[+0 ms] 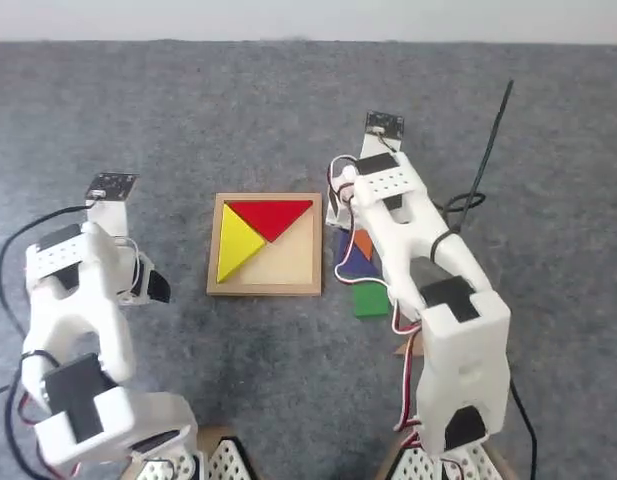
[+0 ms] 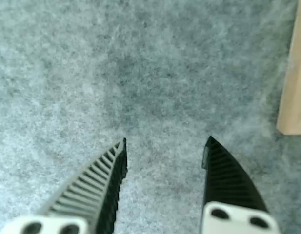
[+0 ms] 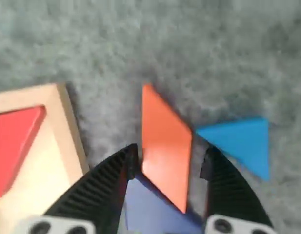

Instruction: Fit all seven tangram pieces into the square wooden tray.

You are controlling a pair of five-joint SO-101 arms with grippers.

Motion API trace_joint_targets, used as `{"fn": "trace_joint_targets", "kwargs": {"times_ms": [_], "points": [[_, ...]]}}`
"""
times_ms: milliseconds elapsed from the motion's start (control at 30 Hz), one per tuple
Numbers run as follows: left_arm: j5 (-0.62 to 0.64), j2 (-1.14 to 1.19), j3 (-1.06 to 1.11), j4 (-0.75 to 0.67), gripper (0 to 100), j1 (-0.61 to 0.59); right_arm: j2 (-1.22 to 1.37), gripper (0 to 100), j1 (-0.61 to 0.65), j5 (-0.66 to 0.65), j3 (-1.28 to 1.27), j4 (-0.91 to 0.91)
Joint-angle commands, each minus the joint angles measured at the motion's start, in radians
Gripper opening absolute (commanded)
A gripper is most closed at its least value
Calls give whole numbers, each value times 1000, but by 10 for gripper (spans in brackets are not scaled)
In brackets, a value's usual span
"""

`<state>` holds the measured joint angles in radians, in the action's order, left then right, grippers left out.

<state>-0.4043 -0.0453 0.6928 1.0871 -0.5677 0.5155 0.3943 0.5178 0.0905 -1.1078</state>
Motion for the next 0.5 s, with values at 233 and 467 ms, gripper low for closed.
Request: {"fn": "trace_joint_targets", "kwargs": {"times_ms": [233,467], "points": [[-8,-12,-2,-14,246,-2,107,219,-10,11,157,13],[-8,-12,-2,-14,246,-2,157,52,-41,26,249,-73]]}}
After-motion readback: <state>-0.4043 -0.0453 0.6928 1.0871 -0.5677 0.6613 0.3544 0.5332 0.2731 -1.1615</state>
